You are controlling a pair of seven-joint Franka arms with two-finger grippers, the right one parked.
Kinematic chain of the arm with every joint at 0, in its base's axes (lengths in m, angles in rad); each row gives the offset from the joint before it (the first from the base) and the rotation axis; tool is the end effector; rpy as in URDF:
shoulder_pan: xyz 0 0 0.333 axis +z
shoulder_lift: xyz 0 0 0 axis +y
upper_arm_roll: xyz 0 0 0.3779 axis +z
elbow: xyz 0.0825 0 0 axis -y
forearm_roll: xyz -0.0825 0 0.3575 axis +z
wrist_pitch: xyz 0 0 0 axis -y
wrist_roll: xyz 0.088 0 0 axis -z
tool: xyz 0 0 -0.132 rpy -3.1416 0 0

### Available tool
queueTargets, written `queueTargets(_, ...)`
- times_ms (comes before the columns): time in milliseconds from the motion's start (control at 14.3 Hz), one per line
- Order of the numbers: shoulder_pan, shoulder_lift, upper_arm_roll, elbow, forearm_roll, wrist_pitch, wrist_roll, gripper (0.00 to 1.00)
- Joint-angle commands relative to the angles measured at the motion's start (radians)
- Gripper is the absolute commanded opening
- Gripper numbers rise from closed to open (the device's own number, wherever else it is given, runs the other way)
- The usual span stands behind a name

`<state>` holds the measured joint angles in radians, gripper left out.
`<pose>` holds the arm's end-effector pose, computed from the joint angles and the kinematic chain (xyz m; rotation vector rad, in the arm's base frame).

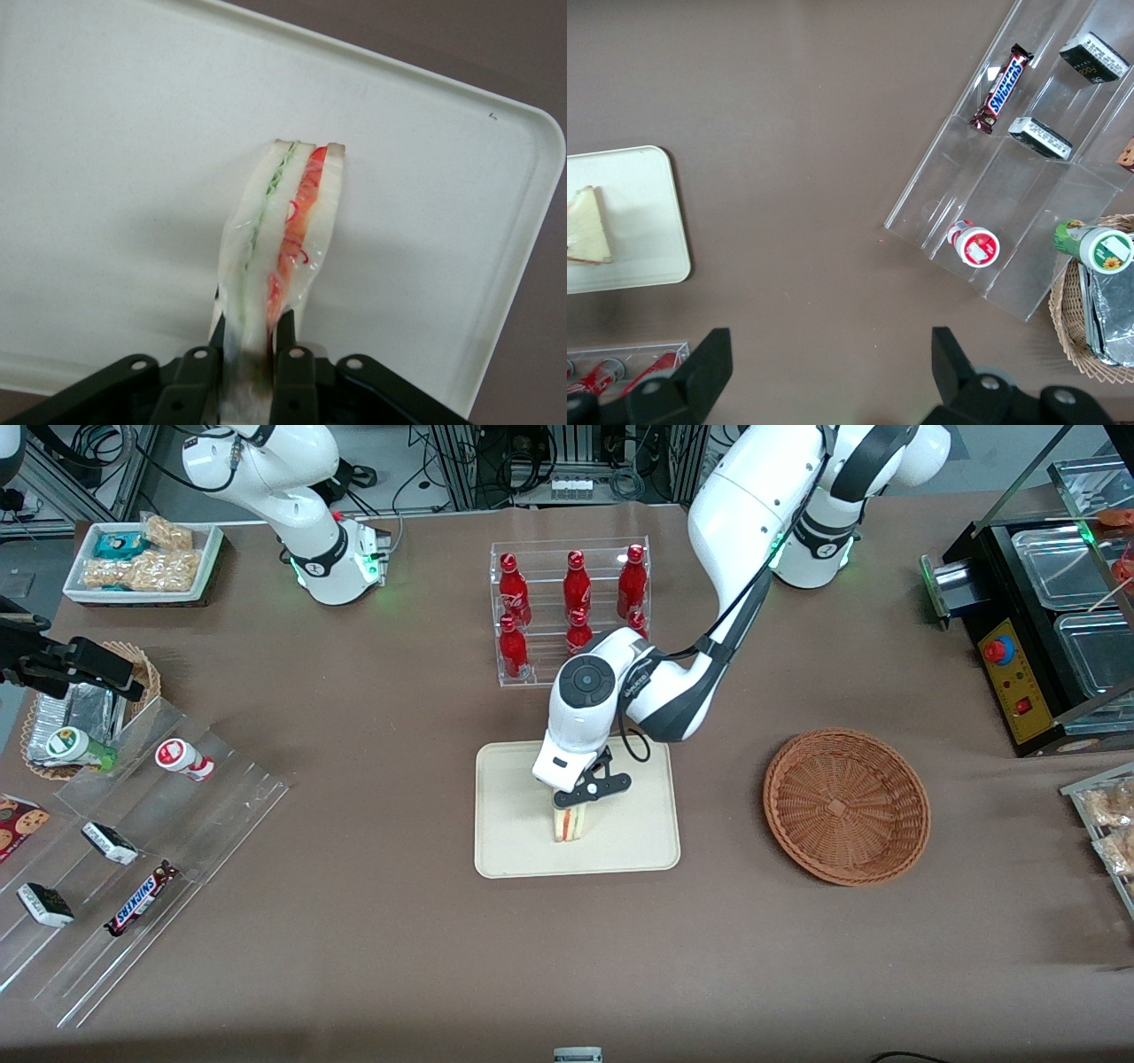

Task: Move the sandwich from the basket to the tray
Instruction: 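Lower the sandwich onto the tray and open the left gripper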

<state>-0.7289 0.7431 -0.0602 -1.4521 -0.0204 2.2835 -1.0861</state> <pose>0.5378 -0.5285 0.2904 2.9958 0.4947 0.0118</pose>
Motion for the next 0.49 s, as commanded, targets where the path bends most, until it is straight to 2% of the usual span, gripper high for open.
queueTargets(0, -0.015, -0.007, 0.020, 0.012, 0.019, -0.035, -0.049, 1.00)
queueTargets(209, -0.006, -0.089, 0.026, 0.021, 0.074, -0.097, -0.049, 1.00)
queueTargets(419, 0.055, -0.218, 0.023, 0.022, 0.065, -0.188, -0.035, 1.00)
